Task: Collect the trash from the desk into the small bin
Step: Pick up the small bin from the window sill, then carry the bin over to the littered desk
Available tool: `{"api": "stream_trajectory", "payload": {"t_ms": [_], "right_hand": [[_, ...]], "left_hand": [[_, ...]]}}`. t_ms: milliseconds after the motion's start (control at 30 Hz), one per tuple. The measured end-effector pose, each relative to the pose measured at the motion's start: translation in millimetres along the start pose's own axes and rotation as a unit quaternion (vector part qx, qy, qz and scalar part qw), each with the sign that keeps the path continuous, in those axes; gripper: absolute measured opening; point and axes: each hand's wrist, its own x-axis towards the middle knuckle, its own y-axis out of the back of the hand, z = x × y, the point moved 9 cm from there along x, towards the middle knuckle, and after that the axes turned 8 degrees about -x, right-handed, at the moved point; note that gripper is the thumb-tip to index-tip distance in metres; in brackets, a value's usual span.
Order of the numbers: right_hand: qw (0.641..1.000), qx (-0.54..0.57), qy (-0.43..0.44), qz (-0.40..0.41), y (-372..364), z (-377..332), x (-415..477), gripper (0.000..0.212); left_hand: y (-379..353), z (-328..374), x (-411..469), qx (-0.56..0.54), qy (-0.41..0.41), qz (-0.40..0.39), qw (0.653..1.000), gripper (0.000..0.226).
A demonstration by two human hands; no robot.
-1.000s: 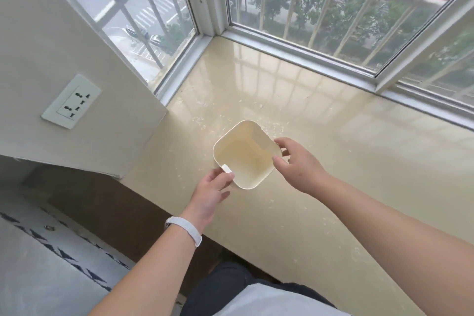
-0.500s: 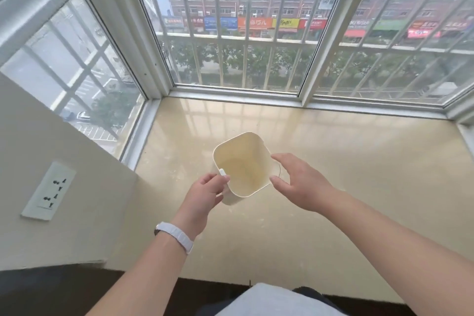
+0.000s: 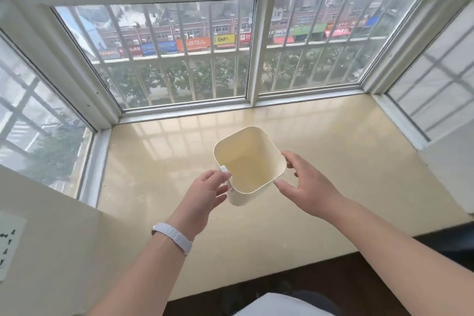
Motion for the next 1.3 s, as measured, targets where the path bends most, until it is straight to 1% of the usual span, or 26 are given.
{"api": "stream_trajectory", "payload": {"t_ms": [100, 233, 367, 467, 500, 600, 633, 800, 867, 1000, 1067, 1200, 1300], "right_hand": [[0.998, 0.030, -0.036, 0.035, 21, 26, -22, 0.054], [0.992, 0.040, -0.091, 0.072, 49, 84, -61, 0.067], [0.985, 0.039, -0.140, 0.092, 85, 148, -100, 0.073], [0.977, 0.061, -0.170, 0.115, 117, 198, -133, 0.075], [0.973, 0.068, -0.180, 0.124, 128, 216, -144, 0.076], [0.960, 0.095, -0.212, 0.153, 159, 269, -179, 0.078], [0.955, 0.104, -0.222, 0.165, 168, 287, -191, 0.078], [0.925, 0.144, -0.275, 0.218, 207, 371, -265, 0.077], [0.917, 0.150, -0.287, 0.232, 218, 391, -285, 0.077], [0.885, 0.174, -0.332, 0.276, 235, 442, -341, 0.079], [0.870, 0.188, -0.347, 0.296, 241, 459, -367, 0.079], [0.828, 0.227, -0.370, 0.356, 253, 479, -418, 0.076], [0.794, 0.252, -0.388, 0.394, 259, 488, -453, 0.070]], "left_hand": [[-36, -8, 6, 0.034, 0.010, -0.037, 0.999, 0.008], [-103, -28, 16, 0.098, 0.023, -0.096, 0.990, 0.013], [-184, -54, 21, 0.130, 0.038, -0.133, 0.982, 0.003], [-252, -75, 20, 0.157, 0.049, -0.161, 0.973, 0.017], [-274, -82, 20, 0.168, 0.052, -0.169, 0.970, 0.019], [-343, -104, 19, 0.206, 0.058, -0.199, 0.956, 0.007], [-367, -112, 18, 0.218, 0.060, -0.207, 0.952, 0.007], [-485, -159, 4, 0.271, 0.063, -0.262, 0.924, 0.007], [-516, -173, -1, 0.276, 0.067, -0.279, 0.917, 0.010], [-584, -212, -23, 0.297, 0.084, -0.320, 0.896, 0.007], [-612, -228, -35, 0.304, 0.093, -0.344, 0.883, 0.008], [-662, -259, -60, 0.321, 0.116, -0.404, 0.849, 0.025], [-694, -281, -75, 0.333, 0.132, -0.438, 0.824, 0.027]]}}
